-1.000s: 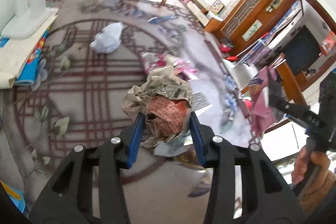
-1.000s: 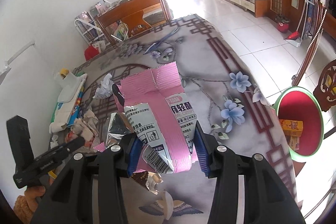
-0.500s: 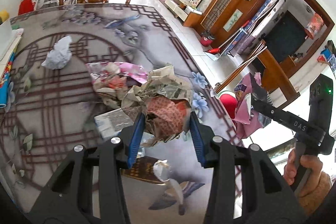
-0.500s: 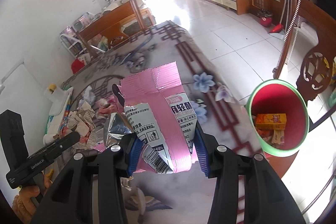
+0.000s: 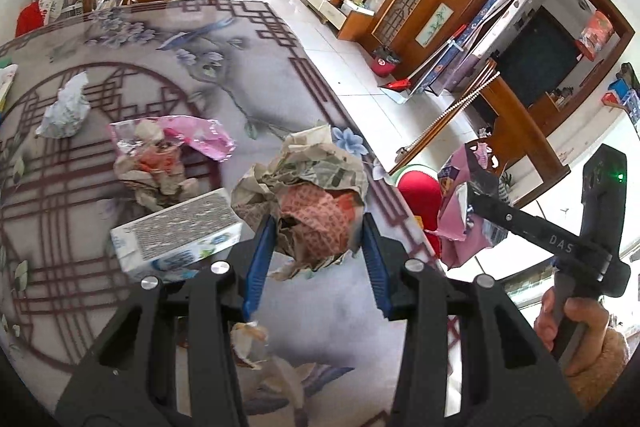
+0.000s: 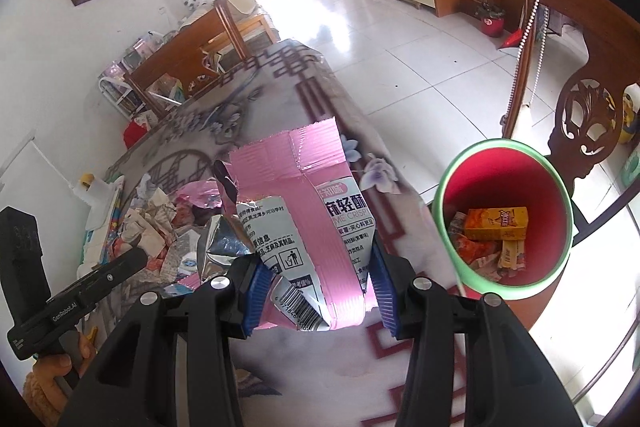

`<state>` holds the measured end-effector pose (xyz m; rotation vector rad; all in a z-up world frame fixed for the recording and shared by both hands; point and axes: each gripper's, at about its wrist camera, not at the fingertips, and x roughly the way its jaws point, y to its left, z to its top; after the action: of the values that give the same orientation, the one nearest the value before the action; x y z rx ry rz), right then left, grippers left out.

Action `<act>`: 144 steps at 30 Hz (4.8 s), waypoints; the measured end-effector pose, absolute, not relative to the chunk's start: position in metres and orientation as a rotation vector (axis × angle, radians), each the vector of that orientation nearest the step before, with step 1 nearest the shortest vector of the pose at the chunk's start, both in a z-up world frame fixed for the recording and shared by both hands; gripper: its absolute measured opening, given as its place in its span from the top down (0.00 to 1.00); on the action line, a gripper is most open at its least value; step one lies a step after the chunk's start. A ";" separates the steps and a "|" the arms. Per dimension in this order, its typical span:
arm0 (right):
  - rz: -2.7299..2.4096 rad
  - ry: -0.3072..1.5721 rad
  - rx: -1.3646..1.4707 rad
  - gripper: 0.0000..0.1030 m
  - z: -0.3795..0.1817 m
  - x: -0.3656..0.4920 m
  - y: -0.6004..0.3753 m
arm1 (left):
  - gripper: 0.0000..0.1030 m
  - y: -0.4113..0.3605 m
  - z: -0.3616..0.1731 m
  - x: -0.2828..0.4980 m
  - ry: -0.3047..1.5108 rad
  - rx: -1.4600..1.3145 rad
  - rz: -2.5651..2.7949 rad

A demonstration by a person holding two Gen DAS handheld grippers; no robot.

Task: Collect trash
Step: 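Carry paper and pink wrapper to the red bin and open both tools, then move both tools back over the trash on the table, then grasp the light blue crumpled paper with the left tool while the right tool grasps the pink foil bag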

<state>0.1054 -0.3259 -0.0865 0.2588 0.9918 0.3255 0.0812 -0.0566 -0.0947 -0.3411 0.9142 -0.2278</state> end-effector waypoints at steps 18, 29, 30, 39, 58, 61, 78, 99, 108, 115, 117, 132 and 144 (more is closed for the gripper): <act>0.290 0.978 0.285 0.57 -0.085 0.130 -0.387 | 0.59 -0.123 -0.088 0.119 0.908 -0.315 -0.281; 0.226 0.973 0.337 0.57 -0.092 0.138 -0.449 | 0.59 -0.190 -0.087 0.149 0.922 -0.278 -0.359; 0.219 0.972 0.342 0.57 -0.092 0.139 -0.456 | 0.59 -0.196 -0.088 0.152 0.925 -0.274 -0.367; 0.142 0.965 0.402 0.57 -0.097 0.141 -0.518 | 0.59 -0.265 -0.102 0.182 0.978 -0.218 -0.451; 0.109 0.978 0.469 0.47 -0.113 0.165 -0.565 | 0.46 -0.333 -0.128 0.218 1.068 -0.153 -0.538; 0.100 0.979 0.487 0.32 -0.116 0.168 -0.567 | 0.22 -0.333 -0.130 0.220 1.064 -0.165 -0.524; 0.096 0.984 0.494 0.30 -0.114 0.163 -0.558 | 0.22 -0.284 -0.127 0.203 1.058 -0.266 -0.465; 0.276 1.080 0.356 0.30 -0.118 0.144 -0.346 | 0.19 0.050 -0.105 0.137 0.914 -0.347 0.084; 0.312 1.103 0.304 0.30 -0.117 0.127 -0.267 | 0.19 0.156 -0.138 0.152 0.960 -0.354 0.217; 0.278 1.109 0.261 0.30 -0.111 0.119 -0.251 | 0.19 0.188 -0.167 0.191 0.989 -0.390 0.228; 0.267 1.112 0.253 0.30 -0.110 0.120 -0.249 | 0.22 0.189 -0.177 0.205 1.008 -0.383 0.223; 0.468 1.166 0.040 0.30 -0.121 0.178 -0.160 | 0.64 0.163 -0.164 0.139 0.981 -0.442 0.111; 0.718 1.268 -0.220 0.30 -0.165 0.260 -0.026 | 0.62 0.128 -0.173 0.094 1.009 -0.446 0.092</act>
<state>0.2596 -0.0259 -0.1650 -0.2199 1.2675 0.7178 0.0942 0.1281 -0.1728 -0.4465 1.0092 0.0919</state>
